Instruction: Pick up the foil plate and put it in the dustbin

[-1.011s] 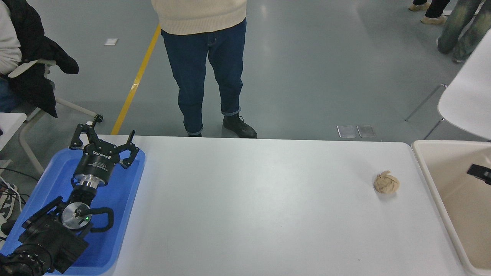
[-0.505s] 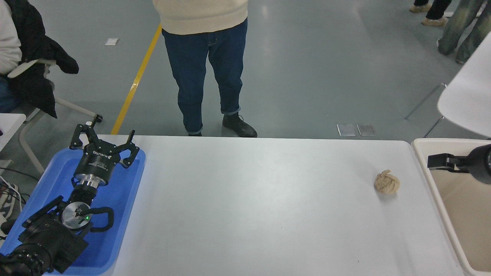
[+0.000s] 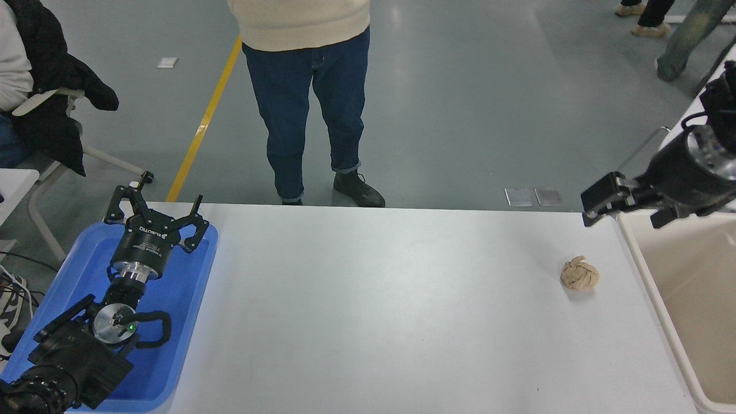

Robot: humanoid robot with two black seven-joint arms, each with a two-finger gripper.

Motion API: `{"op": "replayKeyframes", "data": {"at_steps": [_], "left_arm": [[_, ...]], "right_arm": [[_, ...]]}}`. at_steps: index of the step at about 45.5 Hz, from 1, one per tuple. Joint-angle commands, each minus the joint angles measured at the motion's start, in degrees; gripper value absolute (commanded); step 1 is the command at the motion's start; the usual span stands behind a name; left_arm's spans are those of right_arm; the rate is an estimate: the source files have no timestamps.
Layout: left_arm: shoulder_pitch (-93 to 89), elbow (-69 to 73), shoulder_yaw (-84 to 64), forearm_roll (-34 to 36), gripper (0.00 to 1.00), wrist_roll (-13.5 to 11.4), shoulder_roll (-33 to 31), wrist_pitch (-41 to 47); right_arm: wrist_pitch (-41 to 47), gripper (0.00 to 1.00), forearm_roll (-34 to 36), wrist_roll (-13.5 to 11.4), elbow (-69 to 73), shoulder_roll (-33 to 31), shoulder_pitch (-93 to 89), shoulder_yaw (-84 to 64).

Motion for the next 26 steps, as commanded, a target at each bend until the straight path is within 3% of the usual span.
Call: {"op": "replayKeyframes", "data": {"at_steps": [1, 26], "left_arm": [[0.0, 0.0, 0.0, 0.0, 1.00, 0.1, 0.0, 0.0], [0.0, 0.0, 0.0, 0.0, 1.00, 0.0, 0.0, 0.0]], "right_arm": [[2.1, 1.00, 1.3, 0.0, -0.1, 4.7, 4.7, -2.6], [2.1, 1.00, 1.6, 0.0, -0.1, 4.9, 5.1, -3.0]]}}
